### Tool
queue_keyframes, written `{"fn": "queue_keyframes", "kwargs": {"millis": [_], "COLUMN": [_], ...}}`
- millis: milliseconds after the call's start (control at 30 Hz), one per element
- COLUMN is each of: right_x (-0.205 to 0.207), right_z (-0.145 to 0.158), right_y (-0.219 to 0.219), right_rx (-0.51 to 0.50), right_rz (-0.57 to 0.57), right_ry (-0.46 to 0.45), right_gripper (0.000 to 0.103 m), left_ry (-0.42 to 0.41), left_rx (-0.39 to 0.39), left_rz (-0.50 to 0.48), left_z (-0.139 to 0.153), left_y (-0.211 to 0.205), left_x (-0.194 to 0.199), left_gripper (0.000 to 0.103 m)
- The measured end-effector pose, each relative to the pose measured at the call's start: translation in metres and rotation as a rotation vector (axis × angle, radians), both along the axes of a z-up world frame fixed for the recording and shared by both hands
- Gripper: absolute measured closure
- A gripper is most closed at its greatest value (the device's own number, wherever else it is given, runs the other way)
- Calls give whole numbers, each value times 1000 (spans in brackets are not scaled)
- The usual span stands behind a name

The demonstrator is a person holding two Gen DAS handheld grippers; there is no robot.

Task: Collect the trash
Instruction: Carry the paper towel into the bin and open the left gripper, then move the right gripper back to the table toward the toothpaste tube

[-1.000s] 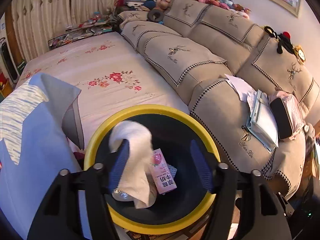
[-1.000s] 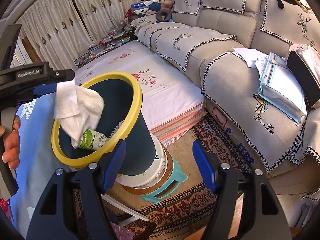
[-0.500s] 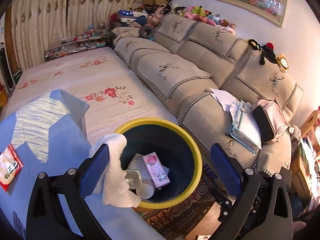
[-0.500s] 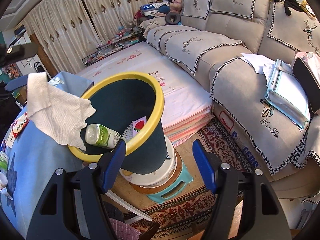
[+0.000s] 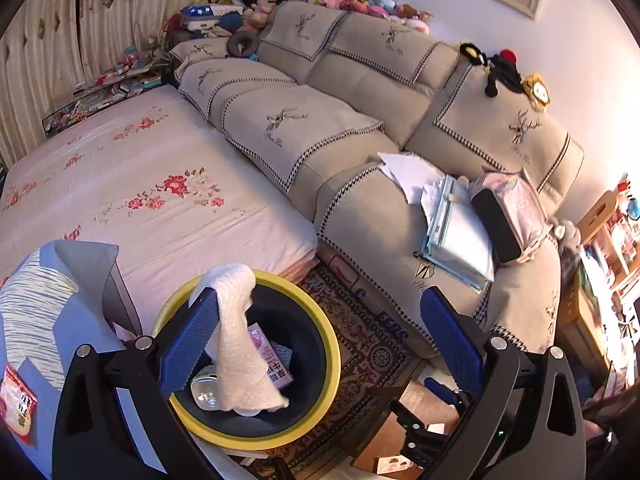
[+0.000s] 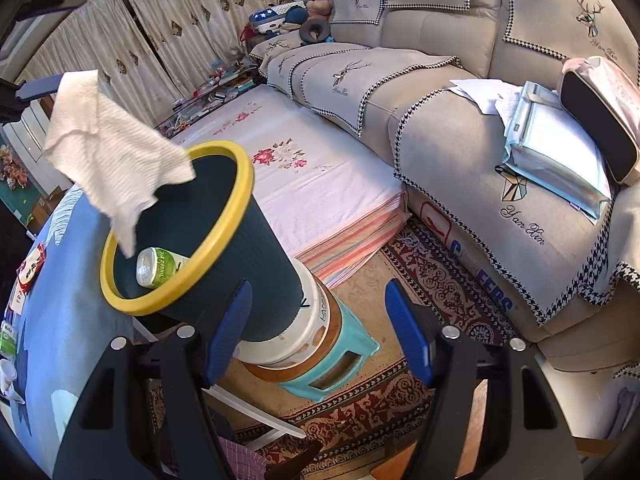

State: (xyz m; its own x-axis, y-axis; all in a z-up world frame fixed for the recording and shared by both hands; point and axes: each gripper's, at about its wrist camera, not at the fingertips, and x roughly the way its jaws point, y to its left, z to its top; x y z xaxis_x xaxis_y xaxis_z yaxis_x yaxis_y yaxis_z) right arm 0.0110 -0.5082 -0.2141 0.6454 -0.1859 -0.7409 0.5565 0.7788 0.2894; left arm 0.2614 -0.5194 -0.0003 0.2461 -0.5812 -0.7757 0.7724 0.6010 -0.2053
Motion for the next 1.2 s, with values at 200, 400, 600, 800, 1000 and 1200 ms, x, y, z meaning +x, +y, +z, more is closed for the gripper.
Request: {"fn": "queue_keyframes", "kwargs": {"millis": [200, 400, 600, 800, 1000, 1200], "right_x": [-11, -17, -15, -22, 3, 61], "right_z": [-11, -16, -12, 7, 42, 56], "right_y": [-13, -17, -11, 11, 71, 93], "right_rx": [26, 36, 29, -19, -126, -245], "right_rz": [-25, -35, -24, 34, 311, 391], "right_ry": [1, 1, -5, -162, -366, -405], "right_gripper": [38, 38, 38, 38, 49, 49], "left_ry": [334, 450, 396, 598, 568, 564], "left_rx": [215, 218, 231, 160, 98, 81], "left_rz": [72, 101, 56, 93, 78, 77], "left_z": [-118, -148, -111, -96, -51, -24], "left_y": [-7, 10, 25, 39, 28, 21], "left_x": [43, 51, 37, 48, 35, 26], "left_gripper": [6, 10, 5, 5, 5, 5]}}
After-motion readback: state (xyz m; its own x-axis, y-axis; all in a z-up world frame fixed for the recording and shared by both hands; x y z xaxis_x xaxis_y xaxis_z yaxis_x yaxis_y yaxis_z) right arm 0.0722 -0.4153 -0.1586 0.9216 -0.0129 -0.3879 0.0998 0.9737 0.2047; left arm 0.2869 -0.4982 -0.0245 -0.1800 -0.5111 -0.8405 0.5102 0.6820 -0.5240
